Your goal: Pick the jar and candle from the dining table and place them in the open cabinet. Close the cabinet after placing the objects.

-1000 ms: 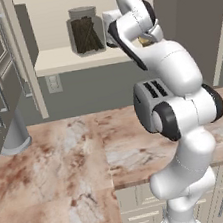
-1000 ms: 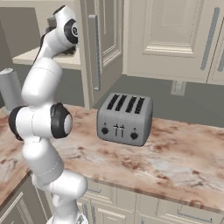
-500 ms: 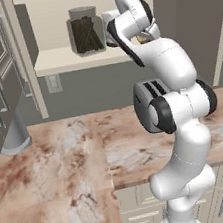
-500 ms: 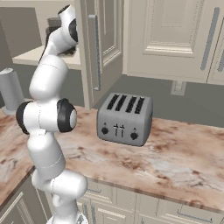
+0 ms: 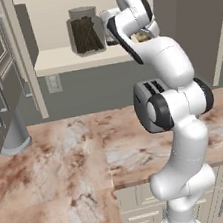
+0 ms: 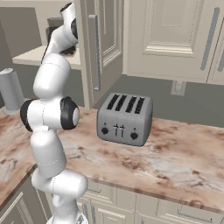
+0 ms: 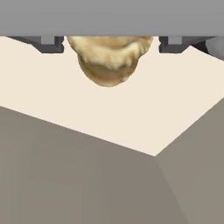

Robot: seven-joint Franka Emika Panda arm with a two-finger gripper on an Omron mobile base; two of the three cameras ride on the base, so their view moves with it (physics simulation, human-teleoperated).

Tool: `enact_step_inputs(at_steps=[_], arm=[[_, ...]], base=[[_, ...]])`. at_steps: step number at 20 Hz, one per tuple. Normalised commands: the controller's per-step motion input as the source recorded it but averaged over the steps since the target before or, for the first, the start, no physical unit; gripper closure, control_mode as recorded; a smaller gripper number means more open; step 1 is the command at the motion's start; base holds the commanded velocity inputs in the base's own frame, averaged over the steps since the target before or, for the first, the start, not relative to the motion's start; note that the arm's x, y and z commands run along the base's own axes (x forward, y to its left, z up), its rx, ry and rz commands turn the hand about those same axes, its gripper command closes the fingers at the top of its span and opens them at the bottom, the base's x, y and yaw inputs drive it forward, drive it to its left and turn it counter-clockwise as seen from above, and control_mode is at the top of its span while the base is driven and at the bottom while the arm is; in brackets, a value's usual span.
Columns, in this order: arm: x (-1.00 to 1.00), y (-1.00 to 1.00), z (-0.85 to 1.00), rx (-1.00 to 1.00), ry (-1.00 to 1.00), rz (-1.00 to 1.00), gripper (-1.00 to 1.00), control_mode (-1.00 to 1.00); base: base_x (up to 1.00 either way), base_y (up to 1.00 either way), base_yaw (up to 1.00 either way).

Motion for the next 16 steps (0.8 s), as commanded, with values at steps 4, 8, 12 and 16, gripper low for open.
enact_step_inputs(at_steps=[4,8,12,16], arm=[[0.0,0.0,0.0,0.0,0.0,0.0,-1.0,-1.0],[0.0,0.0,0.0,0.0,0.0,0.0,-1.0,-1.0],[-0.02,0.0,0.0,0.0,0.0,0.0,-1.0,-1.0],[-0.46,0.12,0.0,0.0,-0.01,0.0,-1.0,-1.0]], base=[[0.0,0.0,0.0],[0.0,0.0,0.0],[0.0,0.0,0.0],[0.0,0.0,0.0]])
